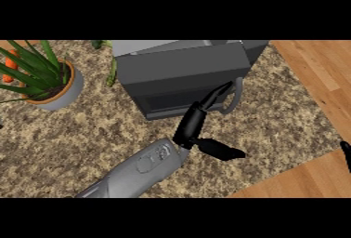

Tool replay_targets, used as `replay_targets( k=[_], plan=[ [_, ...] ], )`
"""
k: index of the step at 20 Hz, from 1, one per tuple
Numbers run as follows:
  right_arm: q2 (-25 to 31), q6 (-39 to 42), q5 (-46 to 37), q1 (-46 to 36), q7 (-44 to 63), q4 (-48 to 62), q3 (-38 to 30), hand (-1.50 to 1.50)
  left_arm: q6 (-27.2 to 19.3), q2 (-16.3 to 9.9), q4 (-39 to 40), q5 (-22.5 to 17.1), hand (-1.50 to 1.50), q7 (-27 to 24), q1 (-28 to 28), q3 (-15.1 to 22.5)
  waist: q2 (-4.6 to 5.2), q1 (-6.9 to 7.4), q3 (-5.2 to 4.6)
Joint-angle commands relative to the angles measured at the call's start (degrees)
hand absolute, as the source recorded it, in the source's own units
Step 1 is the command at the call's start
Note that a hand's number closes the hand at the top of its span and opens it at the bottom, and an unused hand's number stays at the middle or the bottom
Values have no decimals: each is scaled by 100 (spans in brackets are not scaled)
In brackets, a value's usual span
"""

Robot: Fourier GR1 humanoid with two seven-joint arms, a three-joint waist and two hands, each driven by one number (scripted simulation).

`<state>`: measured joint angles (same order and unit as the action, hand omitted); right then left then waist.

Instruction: Pick up the milk, place it into the microwave and close the microwave

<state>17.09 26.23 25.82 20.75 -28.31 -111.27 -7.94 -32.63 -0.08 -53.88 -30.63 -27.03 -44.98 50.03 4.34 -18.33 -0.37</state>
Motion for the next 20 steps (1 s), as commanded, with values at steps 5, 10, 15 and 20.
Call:
replay_targets(
  k=[5, 10, 15, 20],
  plan=[
    [205, 157, 359, -227, 224, -86, -1, -150, -118, 8, 389, -440, -150, -201, -537, -127, 78, -210, 8],
    [362, 247, 524, -362, 335, -91, -42, -150, -202, 8, 566, -657, -150, -289, -764, -108, 105, -342, 19],
    [474, 204, 633, -476, 477, -164, -100, -150, -250, 8, 765, -890, -150, -358, -934, -139, 121, -450, 9],
    [540, 152, 778, -625, 572, -133, -166, -150, -296, 7, 859, -1019, -150, -516, -1004, -48, 164, -507, 15]
  ],
)
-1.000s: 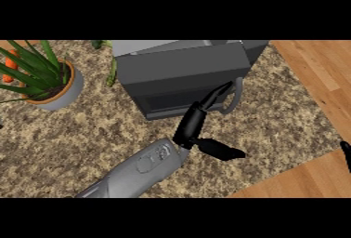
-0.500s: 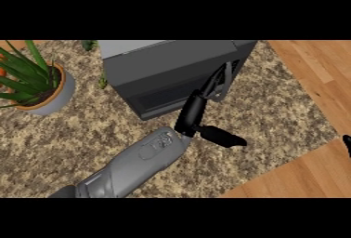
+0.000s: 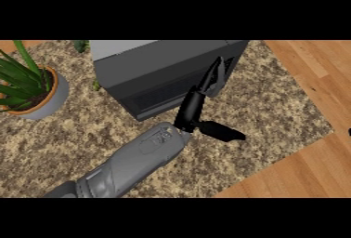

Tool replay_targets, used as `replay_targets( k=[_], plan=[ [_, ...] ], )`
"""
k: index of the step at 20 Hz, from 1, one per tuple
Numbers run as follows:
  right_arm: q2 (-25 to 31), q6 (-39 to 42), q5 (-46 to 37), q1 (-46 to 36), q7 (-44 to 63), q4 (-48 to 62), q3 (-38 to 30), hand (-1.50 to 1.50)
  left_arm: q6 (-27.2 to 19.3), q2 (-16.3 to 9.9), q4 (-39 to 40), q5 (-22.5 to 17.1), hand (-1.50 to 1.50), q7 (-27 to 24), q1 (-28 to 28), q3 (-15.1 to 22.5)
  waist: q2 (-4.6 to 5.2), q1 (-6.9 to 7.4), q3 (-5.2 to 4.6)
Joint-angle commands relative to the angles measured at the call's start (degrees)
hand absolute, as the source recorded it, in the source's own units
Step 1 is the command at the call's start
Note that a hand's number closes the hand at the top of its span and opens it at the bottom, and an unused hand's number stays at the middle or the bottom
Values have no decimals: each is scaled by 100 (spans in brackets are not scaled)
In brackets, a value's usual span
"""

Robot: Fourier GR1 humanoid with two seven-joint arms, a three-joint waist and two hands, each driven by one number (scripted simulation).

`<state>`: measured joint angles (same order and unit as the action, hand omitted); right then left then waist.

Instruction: Pick up the milk, place it into the microwave and close the microwave

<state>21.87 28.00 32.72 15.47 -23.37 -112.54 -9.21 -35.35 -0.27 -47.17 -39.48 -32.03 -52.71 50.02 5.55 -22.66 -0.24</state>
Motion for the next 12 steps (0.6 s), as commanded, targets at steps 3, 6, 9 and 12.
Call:
replay_targets(
  k=[3, 6, 9, 12],
  plan=[
    [148, 18, 221, -126, 133, -11, -95, -150, -56, 25, 219, -250, -150, -113, -225, -17, 17, -99, 2],
    [194, 4, 291, -123, 218, 47, -115, -150, -56, 25, 270, -374, -150, -131, -288, 0, 18, -107, 9],
    [272, 49, 329, -212, 240, 36, -136, -150, -49, 26, 283, -481, -150, -247, -286, 20, 42, -123, 6],
    [345, 34, 412, -246, 321, 57, -185, -150, -84, 26, 341, -525, -150, -319, -344, 102, 24, -139, 10]
  ],
)
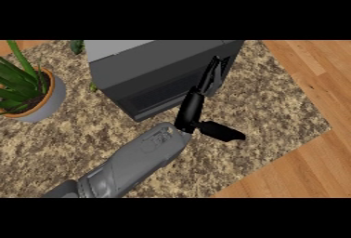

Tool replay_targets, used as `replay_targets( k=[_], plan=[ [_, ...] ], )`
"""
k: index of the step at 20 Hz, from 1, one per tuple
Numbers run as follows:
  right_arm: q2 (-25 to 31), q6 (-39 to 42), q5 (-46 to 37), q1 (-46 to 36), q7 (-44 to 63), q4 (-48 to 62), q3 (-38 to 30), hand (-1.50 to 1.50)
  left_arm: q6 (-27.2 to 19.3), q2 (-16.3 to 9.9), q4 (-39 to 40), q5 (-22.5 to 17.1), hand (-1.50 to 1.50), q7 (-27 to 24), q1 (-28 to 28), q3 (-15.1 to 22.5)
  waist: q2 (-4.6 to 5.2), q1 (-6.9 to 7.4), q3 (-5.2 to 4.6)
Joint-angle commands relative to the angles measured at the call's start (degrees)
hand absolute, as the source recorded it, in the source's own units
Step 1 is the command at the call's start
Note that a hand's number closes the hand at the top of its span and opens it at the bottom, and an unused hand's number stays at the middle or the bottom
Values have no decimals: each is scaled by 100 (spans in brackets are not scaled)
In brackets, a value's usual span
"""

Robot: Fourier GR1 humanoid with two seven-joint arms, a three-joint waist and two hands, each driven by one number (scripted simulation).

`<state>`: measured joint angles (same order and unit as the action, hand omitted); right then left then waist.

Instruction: Pick up the milk, place it into the microwave and close the microwave

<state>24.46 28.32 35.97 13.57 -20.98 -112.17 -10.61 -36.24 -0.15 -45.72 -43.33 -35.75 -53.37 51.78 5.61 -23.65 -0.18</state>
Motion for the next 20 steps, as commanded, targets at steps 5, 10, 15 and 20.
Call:
replay_targets(
  k=[5, 10, 15, 20],
  plan=[
    [145, 25, 233, -151, 172, -12, -12, -150, -46, 14, 266, -309, -150, -48, -302, -55, 34, -37, -1],
    [188, 60, 342, -143, 212, 43, -46, -150, -82, 14, 283, -469, -150, -128, -327, 29, 14, -113, 12],
    [320, 149, 449, -188, 318, 37, -33, -150, -124, 15, 356, -583, -150, -214, -425, 66, 7, -95, 16],
    [342, 150, 593, -246, 368, 43, -27, -150, -109, 15, 412, -690, -150, -345, -388, 172, 33, -80, 16]
  ],
)
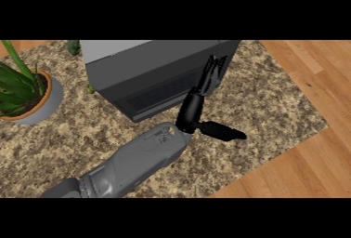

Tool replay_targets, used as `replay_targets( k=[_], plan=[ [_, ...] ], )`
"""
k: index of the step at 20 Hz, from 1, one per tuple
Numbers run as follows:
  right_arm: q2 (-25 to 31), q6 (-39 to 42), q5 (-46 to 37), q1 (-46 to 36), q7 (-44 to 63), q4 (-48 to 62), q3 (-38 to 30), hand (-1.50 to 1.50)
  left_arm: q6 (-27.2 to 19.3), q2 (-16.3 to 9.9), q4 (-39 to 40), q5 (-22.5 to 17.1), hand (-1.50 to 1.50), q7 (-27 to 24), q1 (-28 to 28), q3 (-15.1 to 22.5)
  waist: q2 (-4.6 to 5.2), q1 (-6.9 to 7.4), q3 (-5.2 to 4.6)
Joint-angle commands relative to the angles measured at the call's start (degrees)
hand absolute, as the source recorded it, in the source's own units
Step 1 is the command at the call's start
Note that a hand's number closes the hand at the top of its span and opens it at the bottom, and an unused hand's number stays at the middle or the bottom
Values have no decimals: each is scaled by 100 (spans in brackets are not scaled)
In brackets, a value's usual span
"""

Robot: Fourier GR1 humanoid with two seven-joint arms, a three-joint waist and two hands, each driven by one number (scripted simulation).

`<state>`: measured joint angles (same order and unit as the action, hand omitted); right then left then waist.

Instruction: Pick up the milk, place it into the microwave and close the microwave

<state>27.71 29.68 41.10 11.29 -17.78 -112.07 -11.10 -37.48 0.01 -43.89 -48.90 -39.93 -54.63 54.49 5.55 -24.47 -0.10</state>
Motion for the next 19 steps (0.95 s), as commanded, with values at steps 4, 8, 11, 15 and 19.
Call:
replay_targets(
  k=[4, 8, 11, 15, 19],
  plan=[
    [126, -18, 130, -99, 114, 1, -60, -150, 289, -1, 290, -474, 150, 398, -162, -117, 108, 16, -1],
    [166, -2, 178, -93, 154, -13, -67, -150, -74, -9, 792, -53, -150, 469, -366, 287, 25, 59, 67],
    [130, -42, 235, 16, 189, -45, -66, -150, -518, -310, 1283, 241, -150, 572, -567, 427, -89, 199, 94],
    [191, -108, 265, -35, 226, -73, -153, -150, -686, -285, 1483, 268, -150, 777, -681, 446, -63, 356, 72],
    [205, -91, 342, 76, 228, -108, -231, -150, -760, -291, 1647, 332, -150, 952, -809, 520, -110, 395, 73]
  ],
)
